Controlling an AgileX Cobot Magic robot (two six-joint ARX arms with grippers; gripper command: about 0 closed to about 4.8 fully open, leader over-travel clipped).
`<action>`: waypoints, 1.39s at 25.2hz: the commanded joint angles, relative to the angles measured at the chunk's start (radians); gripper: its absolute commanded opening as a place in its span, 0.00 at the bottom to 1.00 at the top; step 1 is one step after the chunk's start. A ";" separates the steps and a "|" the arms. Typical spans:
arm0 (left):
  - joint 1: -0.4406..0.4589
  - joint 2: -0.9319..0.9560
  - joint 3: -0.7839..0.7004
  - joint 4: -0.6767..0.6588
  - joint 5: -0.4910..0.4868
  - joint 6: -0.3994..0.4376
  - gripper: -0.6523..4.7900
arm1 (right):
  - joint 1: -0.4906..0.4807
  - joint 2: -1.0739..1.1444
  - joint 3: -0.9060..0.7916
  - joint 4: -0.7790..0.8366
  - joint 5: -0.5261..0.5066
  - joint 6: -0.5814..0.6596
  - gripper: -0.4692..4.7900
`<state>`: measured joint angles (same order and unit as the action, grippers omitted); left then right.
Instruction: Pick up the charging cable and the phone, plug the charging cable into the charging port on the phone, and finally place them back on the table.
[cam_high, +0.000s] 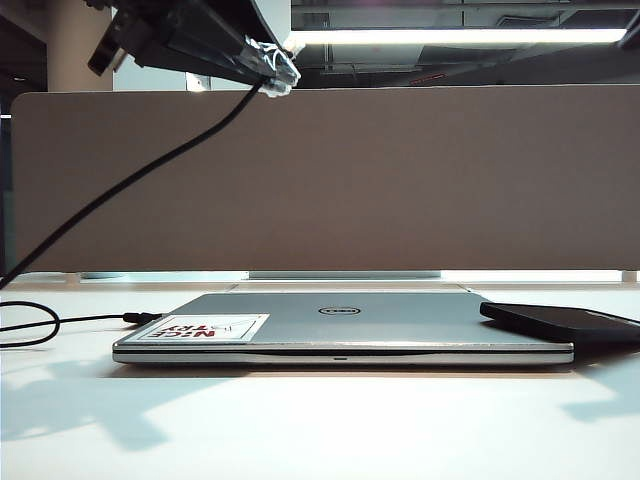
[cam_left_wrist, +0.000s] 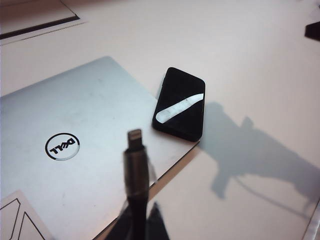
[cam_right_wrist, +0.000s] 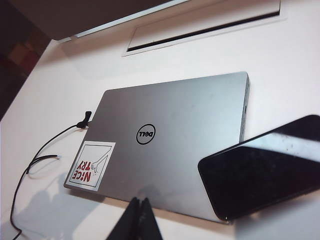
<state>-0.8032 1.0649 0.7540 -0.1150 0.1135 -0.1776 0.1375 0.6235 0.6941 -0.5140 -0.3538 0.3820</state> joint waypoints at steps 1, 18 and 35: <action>0.001 0.004 0.005 0.003 0.004 -0.002 0.11 | -0.066 0.048 -0.016 0.020 -0.109 0.020 0.08; 0.006 0.050 -0.048 0.049 0.003 0.050 0.11 | -0.132 0.146 -0.306 0.282 -0.147 0.305 0.68; 0.006 0.050 -0.048 0.050 0.003 0.050 0.11 | -0.133 0.560 -0.304 0.655 -0.161 0.463 0.95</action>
<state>-0.7967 1.1172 0.7048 -0.0837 0.1131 -0.1291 0.0032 1.1736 0.3866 0.0982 -0.5186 0.8280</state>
